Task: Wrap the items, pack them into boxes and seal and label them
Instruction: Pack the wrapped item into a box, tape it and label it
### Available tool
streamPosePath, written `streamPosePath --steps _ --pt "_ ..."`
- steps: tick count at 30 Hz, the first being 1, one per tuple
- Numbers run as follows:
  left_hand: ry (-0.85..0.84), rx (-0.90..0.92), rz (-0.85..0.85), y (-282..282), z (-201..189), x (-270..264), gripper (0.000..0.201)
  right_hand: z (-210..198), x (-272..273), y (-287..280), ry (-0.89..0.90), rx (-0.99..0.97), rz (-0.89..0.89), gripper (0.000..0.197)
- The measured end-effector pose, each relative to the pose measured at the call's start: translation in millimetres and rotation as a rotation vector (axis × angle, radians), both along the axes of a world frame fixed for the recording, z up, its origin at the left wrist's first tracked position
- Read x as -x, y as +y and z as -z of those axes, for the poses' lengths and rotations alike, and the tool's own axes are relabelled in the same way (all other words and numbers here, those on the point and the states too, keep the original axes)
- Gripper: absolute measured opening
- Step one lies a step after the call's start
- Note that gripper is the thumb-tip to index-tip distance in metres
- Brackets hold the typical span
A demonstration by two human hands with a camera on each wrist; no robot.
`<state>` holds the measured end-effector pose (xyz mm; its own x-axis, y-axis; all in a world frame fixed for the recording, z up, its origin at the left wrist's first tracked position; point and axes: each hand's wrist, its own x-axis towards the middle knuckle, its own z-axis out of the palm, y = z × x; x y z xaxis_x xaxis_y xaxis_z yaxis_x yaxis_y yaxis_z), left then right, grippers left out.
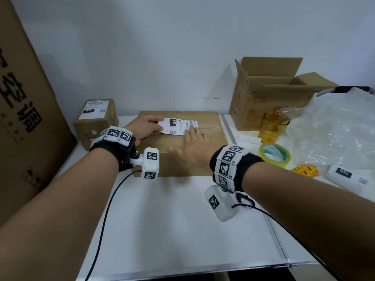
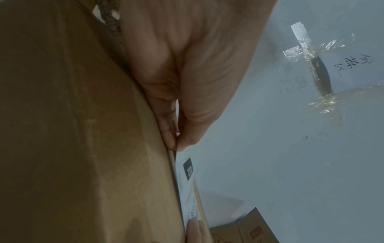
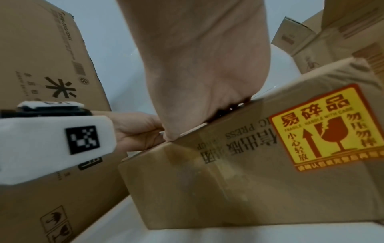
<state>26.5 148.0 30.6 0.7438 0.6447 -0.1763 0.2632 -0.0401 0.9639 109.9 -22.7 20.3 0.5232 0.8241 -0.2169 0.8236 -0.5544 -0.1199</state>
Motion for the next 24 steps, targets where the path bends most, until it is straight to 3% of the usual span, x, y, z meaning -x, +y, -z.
streamPosePath --steps 16,24 --pt "-0.031 -0.017 -0.015 -4.3 -0.3 2.0 0.045 -1.3 -10.8 37.3 -0.021 -0.107 0.122 0.07" --pt "-0.025 -0.046 -0.011 -3.6 0.4 2.9 0.045 7.3 -0.3 59.5 0.021 -0.168 0.004 0.064"
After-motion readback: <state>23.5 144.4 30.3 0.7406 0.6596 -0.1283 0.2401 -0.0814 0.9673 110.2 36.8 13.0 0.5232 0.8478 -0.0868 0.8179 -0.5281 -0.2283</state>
